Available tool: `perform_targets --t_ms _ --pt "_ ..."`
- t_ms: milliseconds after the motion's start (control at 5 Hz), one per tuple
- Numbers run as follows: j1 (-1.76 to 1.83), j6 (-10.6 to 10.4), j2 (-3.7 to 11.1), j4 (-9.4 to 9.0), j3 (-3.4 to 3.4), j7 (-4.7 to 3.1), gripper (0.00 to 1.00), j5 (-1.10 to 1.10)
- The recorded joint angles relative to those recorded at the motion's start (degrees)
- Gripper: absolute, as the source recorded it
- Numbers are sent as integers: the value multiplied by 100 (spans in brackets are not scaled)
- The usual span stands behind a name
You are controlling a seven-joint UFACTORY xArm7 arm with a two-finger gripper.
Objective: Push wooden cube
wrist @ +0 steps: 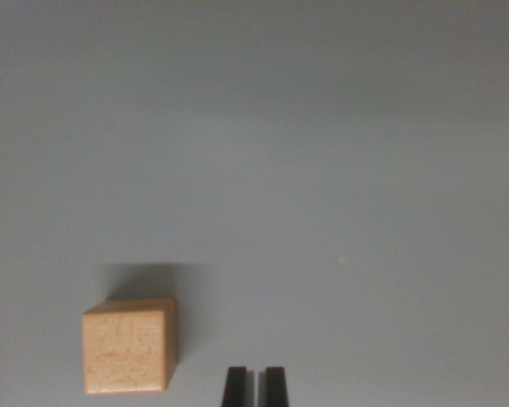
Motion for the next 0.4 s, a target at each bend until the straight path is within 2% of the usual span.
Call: perform_targets --t_ms 200,400 --pt "0 0 0 0 0 0 0 0" --pt "56 -272 58 -253 65 130 0 -1"
